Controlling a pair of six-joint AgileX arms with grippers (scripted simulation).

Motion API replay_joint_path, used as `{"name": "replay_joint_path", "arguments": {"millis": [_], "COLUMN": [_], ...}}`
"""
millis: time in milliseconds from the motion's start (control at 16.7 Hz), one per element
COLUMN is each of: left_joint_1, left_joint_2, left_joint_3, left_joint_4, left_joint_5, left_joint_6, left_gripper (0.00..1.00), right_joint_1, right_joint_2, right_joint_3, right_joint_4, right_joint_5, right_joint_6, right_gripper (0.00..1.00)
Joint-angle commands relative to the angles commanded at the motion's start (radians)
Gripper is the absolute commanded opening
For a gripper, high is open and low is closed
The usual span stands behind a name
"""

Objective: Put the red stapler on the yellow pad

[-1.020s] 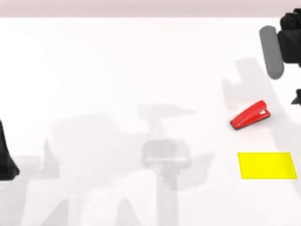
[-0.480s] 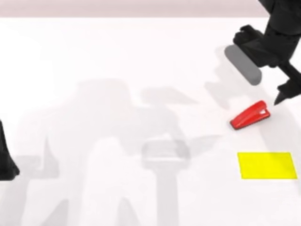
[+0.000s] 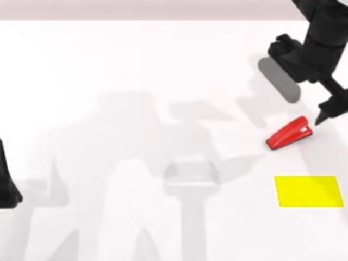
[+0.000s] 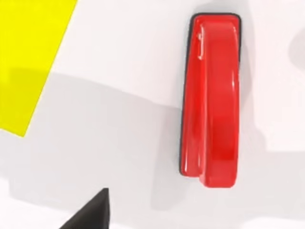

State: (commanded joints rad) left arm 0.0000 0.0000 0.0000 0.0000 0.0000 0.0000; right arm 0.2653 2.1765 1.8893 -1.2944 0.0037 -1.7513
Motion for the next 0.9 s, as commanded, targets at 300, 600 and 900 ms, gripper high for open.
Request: {"name": "replay_joint_path", "arguments": {"millis": [300,600,900], "left_joint_1": [0.000,0.000,0.000], "left_joint_2": [0.000,0.000,0.000], "left_joint_3": [0.000,0.000,0.000], "left_joint_4": [0.000,0.000,0.000], "left_joint_5": [0.000,0.000,0.000], "left_joint_6": [0.000,0.000,0.000], "left_gripper": [1.00,1.00,1.00], "right_joint_1": [0.003,0.004,0.004], "right_joint_2": [0.044,0.068,0.068], "right_joint_3": [-0.166,-0.244,-0.244], "right_joint_4": [0.227,0.315,0.315], "right_joint_5": [0.000,0.001,0.001], "right_joint_6": [0.003,0.003,0.003], "right_gripper": [1.00,1.00,0.77]}}
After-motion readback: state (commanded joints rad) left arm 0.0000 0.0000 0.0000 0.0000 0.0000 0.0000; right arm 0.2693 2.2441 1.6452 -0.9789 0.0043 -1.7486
